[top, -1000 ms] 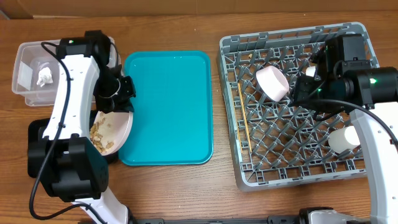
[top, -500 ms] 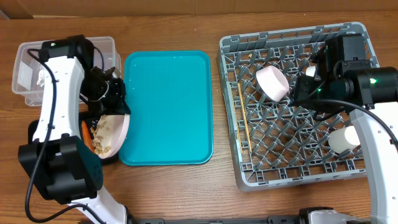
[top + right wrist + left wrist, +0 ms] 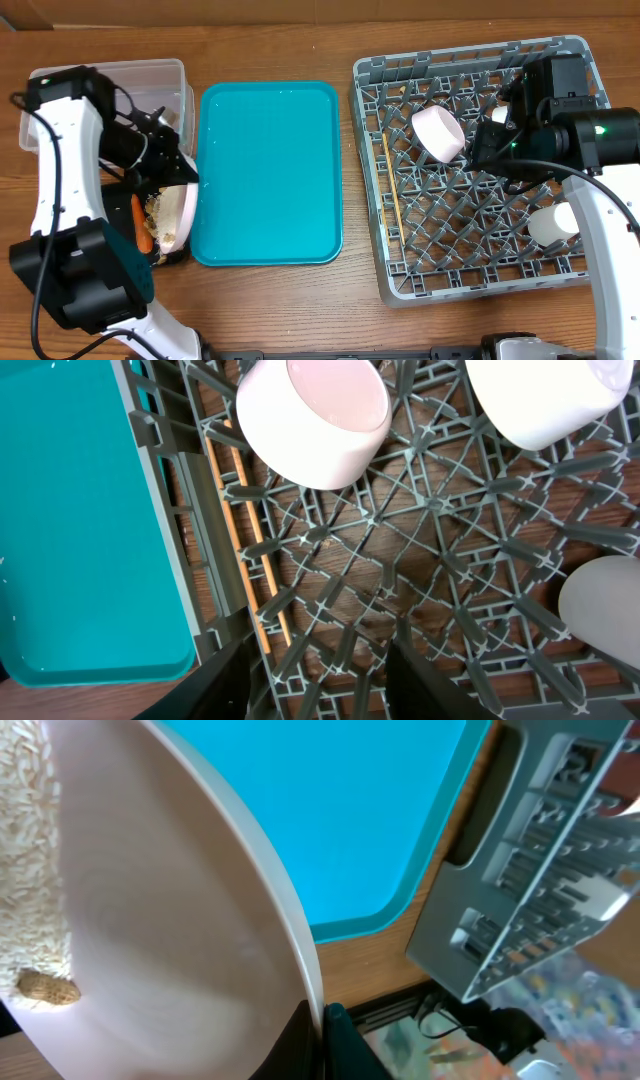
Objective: Sort waste into correct bins and load items into the dishwasher
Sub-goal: 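Tilt the plate with the left gripper to dump rice onto the black tray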
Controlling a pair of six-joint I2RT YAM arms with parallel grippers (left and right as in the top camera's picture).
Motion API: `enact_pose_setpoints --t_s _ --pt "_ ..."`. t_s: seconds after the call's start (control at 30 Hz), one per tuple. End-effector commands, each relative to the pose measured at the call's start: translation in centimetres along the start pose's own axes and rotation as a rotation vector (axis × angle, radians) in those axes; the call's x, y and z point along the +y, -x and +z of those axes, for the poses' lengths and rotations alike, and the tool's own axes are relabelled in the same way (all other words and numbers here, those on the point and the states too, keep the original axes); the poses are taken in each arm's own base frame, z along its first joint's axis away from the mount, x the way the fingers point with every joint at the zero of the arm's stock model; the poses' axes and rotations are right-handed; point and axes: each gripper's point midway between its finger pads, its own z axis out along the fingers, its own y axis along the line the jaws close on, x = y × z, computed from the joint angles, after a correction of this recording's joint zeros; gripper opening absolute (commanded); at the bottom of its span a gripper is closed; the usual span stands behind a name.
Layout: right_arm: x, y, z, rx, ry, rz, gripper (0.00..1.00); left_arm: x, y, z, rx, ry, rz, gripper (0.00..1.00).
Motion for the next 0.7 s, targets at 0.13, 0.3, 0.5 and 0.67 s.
enact_pose_setpoints --t_s 0.13,0.3,0.5,0.67 --pt "-0.2 0.0 0.0 -0.003 0.0 -0.003 0.47 -0.3 -0.5 -2.1 -0.058 -0.104 0.019 0.04" --pt "-0.2 0.0 0.0 -0.003 0.0 -0.003 0.47 -0.7 -0.4 -2.2 -0.063 -0.133 0.026 0.04" --pt "-0.2 0.0 0.0 -0.003 0.0 -0.003 0.47 -0.5 -0.4 -2.3 -0.067 -0.134 0.02 0.04" --pt "-0.2 0.1 0.0 -0.004 0.0 -0.003 0.47 0.8 0.4 -2.1 -0.084 -0.092 0.001 0.04"
